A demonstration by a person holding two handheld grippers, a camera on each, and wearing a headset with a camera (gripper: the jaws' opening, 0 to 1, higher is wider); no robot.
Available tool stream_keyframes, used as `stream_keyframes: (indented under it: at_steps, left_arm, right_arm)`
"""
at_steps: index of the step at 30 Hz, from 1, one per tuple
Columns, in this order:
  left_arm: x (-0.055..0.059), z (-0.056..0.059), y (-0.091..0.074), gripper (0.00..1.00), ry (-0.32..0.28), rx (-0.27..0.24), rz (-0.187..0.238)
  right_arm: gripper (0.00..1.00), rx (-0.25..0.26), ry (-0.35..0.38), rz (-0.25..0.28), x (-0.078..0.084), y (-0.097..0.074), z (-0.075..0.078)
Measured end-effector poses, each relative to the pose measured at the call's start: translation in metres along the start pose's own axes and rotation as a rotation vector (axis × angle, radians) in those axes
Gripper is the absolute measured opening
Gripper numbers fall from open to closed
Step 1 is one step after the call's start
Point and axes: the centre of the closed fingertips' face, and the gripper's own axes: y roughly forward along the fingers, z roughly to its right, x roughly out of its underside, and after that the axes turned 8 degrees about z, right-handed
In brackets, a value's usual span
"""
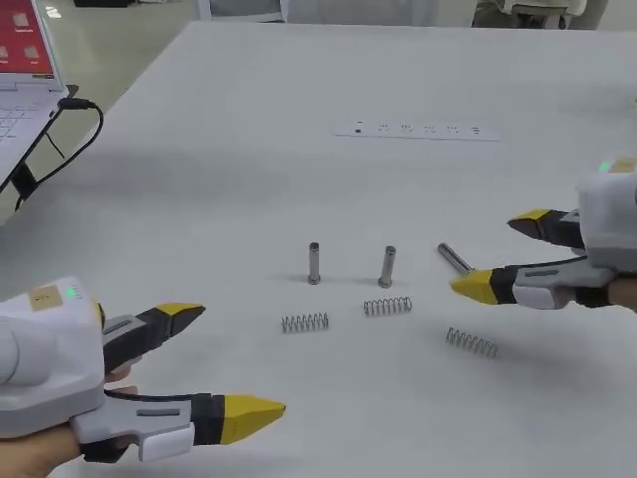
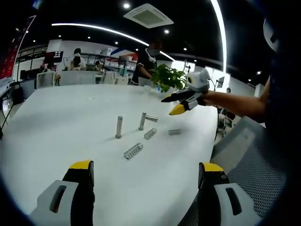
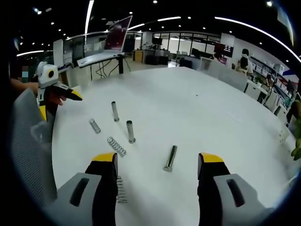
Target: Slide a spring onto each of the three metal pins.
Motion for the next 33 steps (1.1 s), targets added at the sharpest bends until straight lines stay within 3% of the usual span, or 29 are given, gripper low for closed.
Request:
stream_keyframes:
  at_steps: [11,33]
  left_arm:
    - [0.0,-0.001,0.0,0.89,0.0,-0.002,0.002]
    - [0.001,-0.001,0.0,0.88,-0.001,-0.002,-0.001]
  right_arm:
    - [0.58,0.016,0.015,-0.066,0.003,0.026,0.017]
    - [0.31,0.072,0.101,-0.201,0.02,0.059,0.029]
